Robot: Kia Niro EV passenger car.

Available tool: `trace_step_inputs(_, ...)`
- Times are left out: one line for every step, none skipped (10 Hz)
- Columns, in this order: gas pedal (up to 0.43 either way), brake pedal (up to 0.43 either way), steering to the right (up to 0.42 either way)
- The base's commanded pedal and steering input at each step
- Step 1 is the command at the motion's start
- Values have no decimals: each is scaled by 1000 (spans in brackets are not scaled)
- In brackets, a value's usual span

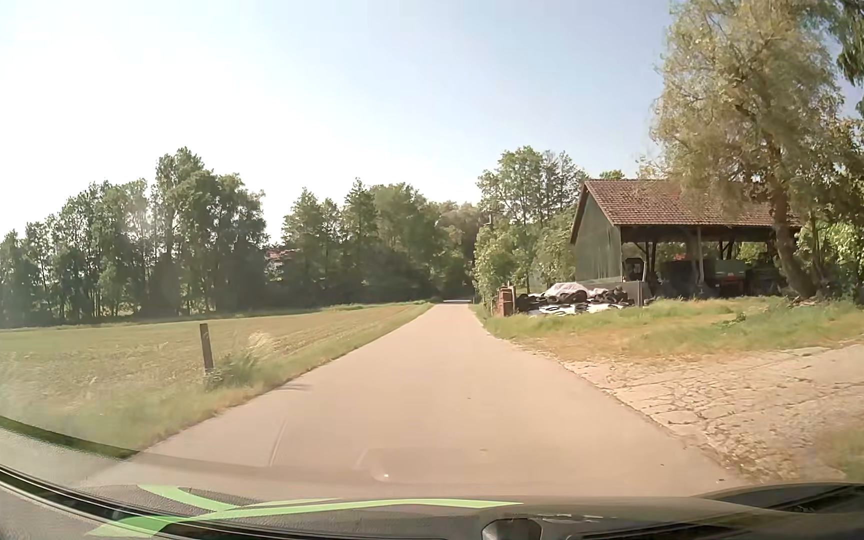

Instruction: Follow the waypoints while adhering to traffic rules and regulations

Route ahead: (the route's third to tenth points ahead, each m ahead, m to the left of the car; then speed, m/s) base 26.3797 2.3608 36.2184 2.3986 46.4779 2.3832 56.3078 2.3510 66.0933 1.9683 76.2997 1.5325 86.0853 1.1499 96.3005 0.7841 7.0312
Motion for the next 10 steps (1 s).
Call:
trace_step_inputs(138,0,-14)
trace_step_inputs(150,0,-14)
trace_step_inputs(150,0,-14)
trace_step_inputs(150,0,-14)
trace_step_inputs(150,0,-14)
trace_step_inputs(150,0,-14)
trace_step_inputs(150,0,-14)
trace_step_inputs(150,0,-14)
trace_step_inputs(150,0,-14)
trace_step_inputs(150,0,-14)
